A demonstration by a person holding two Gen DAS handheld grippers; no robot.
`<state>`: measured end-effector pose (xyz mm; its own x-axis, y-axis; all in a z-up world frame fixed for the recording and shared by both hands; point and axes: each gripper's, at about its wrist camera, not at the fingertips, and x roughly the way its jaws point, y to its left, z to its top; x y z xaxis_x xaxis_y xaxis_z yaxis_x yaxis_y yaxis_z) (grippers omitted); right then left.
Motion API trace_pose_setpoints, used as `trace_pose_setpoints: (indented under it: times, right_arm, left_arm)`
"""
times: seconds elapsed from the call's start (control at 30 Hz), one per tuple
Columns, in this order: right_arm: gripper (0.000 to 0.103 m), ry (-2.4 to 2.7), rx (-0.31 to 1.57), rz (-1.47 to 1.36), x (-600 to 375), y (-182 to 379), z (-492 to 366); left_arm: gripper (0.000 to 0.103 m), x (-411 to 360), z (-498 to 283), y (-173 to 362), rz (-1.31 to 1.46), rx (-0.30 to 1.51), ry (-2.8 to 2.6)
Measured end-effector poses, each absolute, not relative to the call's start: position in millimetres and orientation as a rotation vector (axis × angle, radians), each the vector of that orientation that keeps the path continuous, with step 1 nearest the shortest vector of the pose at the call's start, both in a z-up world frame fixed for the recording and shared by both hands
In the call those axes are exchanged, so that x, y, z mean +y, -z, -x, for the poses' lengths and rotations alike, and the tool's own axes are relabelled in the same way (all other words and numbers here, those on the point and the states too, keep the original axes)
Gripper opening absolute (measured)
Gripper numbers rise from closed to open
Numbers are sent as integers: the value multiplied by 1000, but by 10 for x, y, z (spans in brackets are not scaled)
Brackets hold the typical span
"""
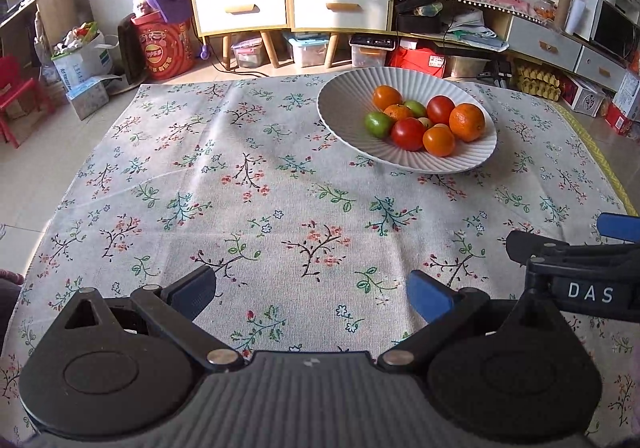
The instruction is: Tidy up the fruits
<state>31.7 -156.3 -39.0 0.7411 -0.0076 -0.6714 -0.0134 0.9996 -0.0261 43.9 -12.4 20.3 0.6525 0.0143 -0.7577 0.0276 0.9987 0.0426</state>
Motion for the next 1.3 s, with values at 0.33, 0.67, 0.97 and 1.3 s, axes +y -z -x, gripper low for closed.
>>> trace_pose_setpoints:
  times: [0.33, 0.67, 0.97, 1.3]
  right_arm:
    - [102, 7, 744, 59, -1494, 480, -279]
    - [102, 0, 736, 55, -1477, 457, -238]
    - [102, 0, 737, 56, -1477, 453, -243]
    - [102, -4, 741, 57, -1475, 472, -244]
  left_arm:
    - [100, -99, -409, -166, -55, 873, -21]
    - [100, -112, -392, -182, -62, 866, -22]
    - [100, -112, -390, -187, -62, 866, -21]
    - [100, -114, -386, -192, -63, 868, -19]
